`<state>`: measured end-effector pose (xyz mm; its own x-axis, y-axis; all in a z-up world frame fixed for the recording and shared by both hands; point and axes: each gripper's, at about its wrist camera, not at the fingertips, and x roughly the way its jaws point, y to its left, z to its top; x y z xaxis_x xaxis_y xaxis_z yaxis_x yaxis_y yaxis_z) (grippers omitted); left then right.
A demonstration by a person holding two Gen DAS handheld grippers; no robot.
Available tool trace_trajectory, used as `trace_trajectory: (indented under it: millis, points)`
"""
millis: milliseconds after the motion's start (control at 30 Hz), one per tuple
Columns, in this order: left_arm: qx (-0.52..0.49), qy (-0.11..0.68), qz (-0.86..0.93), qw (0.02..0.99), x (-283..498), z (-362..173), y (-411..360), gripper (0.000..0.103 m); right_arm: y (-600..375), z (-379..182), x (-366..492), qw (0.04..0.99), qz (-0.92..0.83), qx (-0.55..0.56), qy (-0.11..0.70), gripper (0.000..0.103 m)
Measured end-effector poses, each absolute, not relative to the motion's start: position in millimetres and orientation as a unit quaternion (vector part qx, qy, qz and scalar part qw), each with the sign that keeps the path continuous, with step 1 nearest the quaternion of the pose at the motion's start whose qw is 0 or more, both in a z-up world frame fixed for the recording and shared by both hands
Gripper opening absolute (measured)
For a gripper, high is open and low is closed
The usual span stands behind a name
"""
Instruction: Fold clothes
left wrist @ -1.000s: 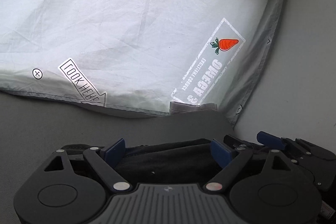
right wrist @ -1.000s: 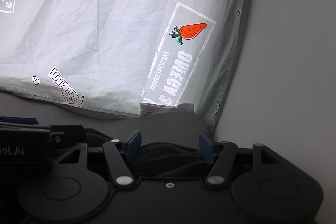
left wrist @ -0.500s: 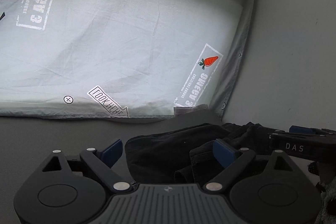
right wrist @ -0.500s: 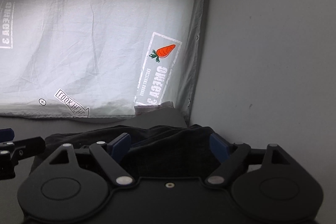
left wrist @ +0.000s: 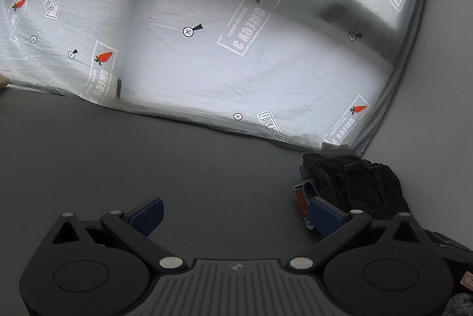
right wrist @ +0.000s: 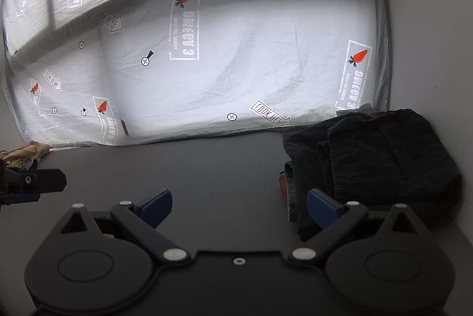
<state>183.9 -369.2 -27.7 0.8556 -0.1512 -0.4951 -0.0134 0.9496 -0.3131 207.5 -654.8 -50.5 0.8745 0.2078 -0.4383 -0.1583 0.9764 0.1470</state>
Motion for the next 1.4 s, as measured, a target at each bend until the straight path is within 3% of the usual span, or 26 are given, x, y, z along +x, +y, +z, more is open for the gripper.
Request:
trace_trajectory:
  millis: [167, 367, 600, 767, 1067, 1400]
  points:
    - [-0.183, 0.243, -0.015, 0.953, 144.1, -6.5, -291.8, 0.103, -570.5, -43.7, 157.5, 0.966, 0.129, 0.041, 0.221, 0.099]
    - [-0.125, 0.225, -0.03, 0.966, 92.3, 3.8, -197.2, 0.103, -458.3, -32.1, 95.3, 0.971, 0.121, 0.027, 0.203, 0.099]
    - [-0.078, 0.257, -0.041, 0.962, 26.9, 8.0, -89.3, 0.103, -331.3, -21.3, 21.5, 0.97, 0.082, 0.102, 0.203, 0.099]
    - [-0.064, 0.294, -0.037, 0.953, -18.3, 14.7, -28.7, 0.103, -258.6, -14.9, -23.9, 0.971, 0.052, 0.087, 0.218, 0.099]
    - [-0.1, 0.331, -0.054, 0.937, -47.1, -0.6, 18.6, 0.103, -198.0, -20.3, -61.3, 0.952, 0.015, 0.05, 0.303, 0.099]
    - [-0.091, 0.331, -0.078, 0.936, -55.5, -4.3, 35.1, 0.103, -166.0, -17.9, -80.7, 0.953, 0.001, 0.015, 0.303, 0.099]
